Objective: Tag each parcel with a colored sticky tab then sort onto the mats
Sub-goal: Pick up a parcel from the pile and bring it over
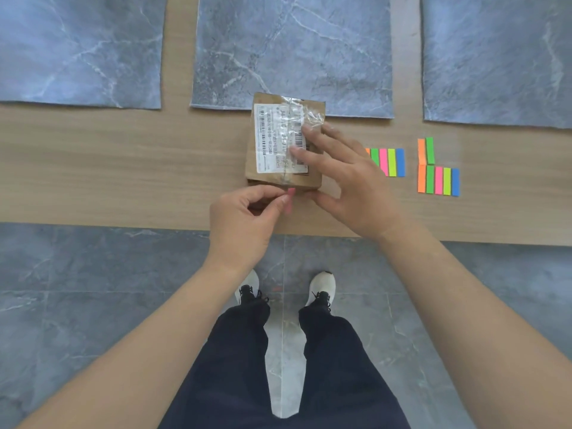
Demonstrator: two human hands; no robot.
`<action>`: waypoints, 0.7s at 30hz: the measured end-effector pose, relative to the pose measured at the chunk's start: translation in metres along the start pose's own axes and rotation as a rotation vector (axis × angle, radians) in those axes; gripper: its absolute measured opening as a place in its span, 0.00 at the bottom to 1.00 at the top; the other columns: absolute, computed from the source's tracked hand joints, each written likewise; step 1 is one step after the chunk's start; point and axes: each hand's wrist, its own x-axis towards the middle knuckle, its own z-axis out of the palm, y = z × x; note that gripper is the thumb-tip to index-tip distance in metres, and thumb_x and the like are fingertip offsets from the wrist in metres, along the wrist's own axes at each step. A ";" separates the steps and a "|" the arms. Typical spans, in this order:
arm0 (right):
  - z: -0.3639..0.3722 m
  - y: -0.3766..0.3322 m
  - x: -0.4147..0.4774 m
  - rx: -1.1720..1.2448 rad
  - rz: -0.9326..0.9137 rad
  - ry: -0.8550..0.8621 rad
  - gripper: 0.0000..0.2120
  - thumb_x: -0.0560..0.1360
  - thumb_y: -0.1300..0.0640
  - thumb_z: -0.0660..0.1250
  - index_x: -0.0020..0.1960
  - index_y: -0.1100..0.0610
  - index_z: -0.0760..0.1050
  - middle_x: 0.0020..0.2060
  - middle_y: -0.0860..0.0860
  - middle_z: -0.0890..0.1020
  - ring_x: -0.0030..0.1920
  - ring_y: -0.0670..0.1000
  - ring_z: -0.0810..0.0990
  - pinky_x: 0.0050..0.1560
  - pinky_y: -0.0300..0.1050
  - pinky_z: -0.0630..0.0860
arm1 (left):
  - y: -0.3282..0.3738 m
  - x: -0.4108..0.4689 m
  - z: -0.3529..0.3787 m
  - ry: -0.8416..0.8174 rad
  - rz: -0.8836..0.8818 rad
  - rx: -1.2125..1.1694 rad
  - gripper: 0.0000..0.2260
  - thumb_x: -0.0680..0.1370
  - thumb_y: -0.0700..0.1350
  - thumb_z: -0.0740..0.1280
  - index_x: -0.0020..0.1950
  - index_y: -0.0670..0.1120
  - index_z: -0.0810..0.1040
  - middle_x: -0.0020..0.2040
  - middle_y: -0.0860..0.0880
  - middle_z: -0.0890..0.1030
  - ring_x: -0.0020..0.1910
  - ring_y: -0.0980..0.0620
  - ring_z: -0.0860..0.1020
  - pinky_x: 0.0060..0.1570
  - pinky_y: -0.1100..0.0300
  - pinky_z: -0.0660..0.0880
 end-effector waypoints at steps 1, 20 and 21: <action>-0.001 0.000 0.000 0.009 0.000 -0.018 0.35 0.70 0.63 0.76 0.75 0.51 0.73 0.78 0.53 0.68 0.80 0.58 0.62 0.79 0.45 0.57 | -0.001 0.001 0.002 0.010 0.011 0.007 0.04 0.76 0.42 0.74 0.42 0.48 0.87 0.38 0.54 0.86 0.40 0.55 0.83 0.45 0.62 0.78; 0.011 0.001 0.003 -0.031 -0.045 0.190 0.23 0.71 0.50 0.78 0.65 0.54 0.83 0.70 0.56 0.78 0.71 0.63 0.73 0.71 0.54 0.71 | -0.004 0.003 0.022 0.102 -0.017 -0.027 0.02 0.74 0.44 0.77 0.44 0.51 0.88 0.39 0.59 0.86 0.41 0.61 0.83 0.45 0.67 0.76; 0.012 0.001 0.003 -0.034 -0.048 0.201 0.23 0.70 0.50 0.78 0.64 0.54 0.83 0.70 0.56 0.78 0.71 0.63 0.73 0.71 0.54 0.71 | -0.004 0.004 0.021 0.101 -0.027 -0.018 0.02 0.74 0.44 0.77 0.44 0.52 0.88 0.39 0.59 0.86 0.41 0.61 0.83 0.45 0.67 0.76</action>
